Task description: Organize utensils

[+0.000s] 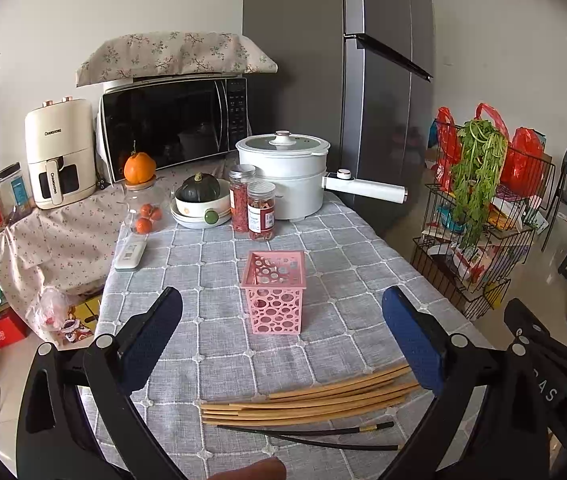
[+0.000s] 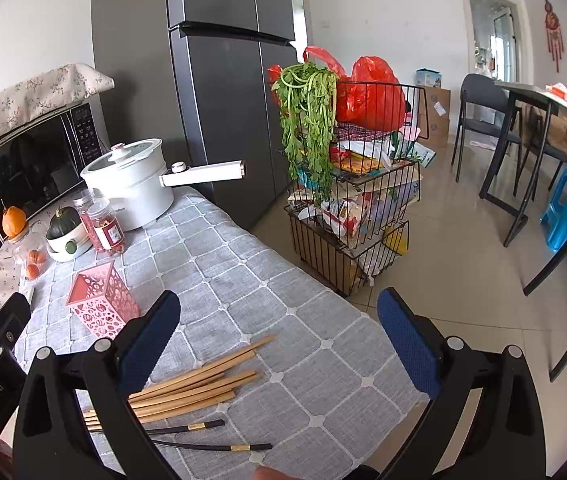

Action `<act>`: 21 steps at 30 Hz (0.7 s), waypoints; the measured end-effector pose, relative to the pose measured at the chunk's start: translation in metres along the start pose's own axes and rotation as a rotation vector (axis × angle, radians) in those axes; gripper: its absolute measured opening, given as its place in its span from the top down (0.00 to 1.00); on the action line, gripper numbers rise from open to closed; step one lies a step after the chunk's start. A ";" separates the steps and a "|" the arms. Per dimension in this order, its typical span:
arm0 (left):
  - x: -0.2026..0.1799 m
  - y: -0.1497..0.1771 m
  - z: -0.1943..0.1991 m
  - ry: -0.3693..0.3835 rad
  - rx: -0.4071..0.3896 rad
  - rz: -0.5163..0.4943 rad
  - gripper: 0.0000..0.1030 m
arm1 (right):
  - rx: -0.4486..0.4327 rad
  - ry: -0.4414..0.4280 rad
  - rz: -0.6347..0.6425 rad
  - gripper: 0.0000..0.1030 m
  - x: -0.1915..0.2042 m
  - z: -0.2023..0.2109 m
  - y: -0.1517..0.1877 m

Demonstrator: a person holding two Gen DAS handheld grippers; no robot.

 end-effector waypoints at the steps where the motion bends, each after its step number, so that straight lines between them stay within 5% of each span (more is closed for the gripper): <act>1: 0.000 0.000 0.000 0.000 0.000 0.000 0.07 | 0.002 -0.001 0.000 0.07 0.000 0.000 0.000; 21: 0.021 0.012 -0.018 -0.011 0.081 0.040 0.07 | 0.043 -0.033 0.014 0.07 0.012 -0.006 0.007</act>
Point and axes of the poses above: each gripper's, at about its wrist camera, not at the fingertips, and z roughly against the way its jaws point, x to its left, y to its underside, the point moved 4 cm from there along -z, roughly the way its jaws point, and after that the axes turned 11 degrees about z, right-handed, at the moved point
